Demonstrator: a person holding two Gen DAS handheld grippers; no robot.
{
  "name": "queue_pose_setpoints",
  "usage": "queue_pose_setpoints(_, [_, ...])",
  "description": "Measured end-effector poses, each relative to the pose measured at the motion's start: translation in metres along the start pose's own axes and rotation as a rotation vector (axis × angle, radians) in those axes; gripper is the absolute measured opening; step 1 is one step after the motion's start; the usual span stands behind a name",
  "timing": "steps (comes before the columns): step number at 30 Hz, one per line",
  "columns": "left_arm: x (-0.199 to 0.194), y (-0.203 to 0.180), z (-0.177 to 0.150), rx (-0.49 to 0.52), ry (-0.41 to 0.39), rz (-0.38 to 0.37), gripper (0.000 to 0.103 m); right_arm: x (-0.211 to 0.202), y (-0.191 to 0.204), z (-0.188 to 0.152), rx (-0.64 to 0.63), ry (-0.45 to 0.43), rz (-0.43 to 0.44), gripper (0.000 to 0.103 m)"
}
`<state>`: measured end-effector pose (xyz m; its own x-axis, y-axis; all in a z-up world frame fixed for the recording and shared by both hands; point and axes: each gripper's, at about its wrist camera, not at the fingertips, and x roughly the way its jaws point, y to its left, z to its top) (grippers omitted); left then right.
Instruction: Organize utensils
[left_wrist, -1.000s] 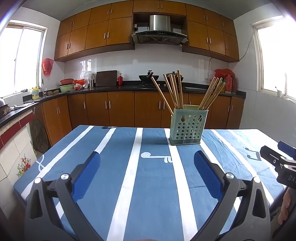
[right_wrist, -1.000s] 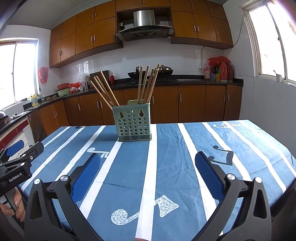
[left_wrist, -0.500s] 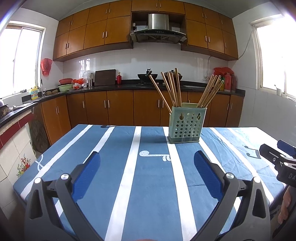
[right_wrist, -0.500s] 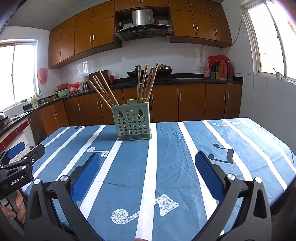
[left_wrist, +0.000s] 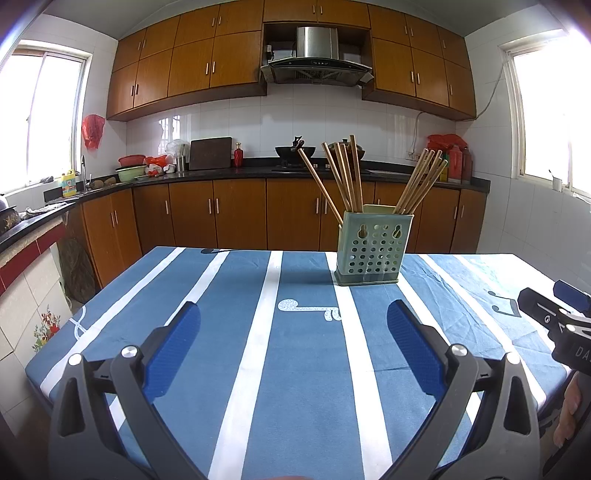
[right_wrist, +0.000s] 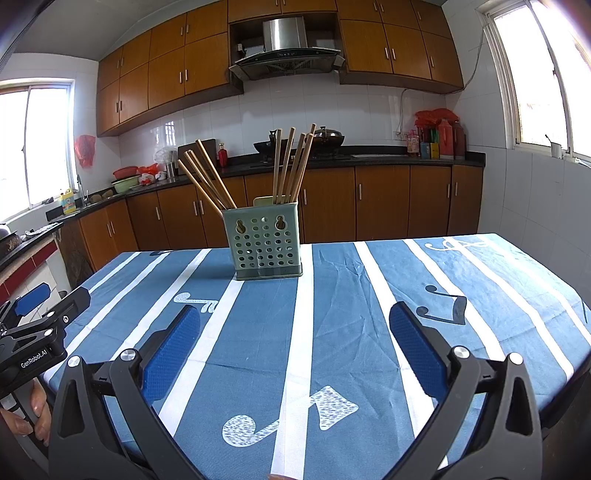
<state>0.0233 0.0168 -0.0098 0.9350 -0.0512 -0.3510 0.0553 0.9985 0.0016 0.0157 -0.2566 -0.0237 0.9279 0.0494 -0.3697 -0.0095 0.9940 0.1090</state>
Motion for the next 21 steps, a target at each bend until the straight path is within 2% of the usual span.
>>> queue_pose_setpoints(21, [0.0023, -0.0023, -0.0022, -0.002, 0.004, 0.002, 0.099, 0.0012, -0.0005, -0.0007, 0.003, 0.003, -0.001, 0.101])
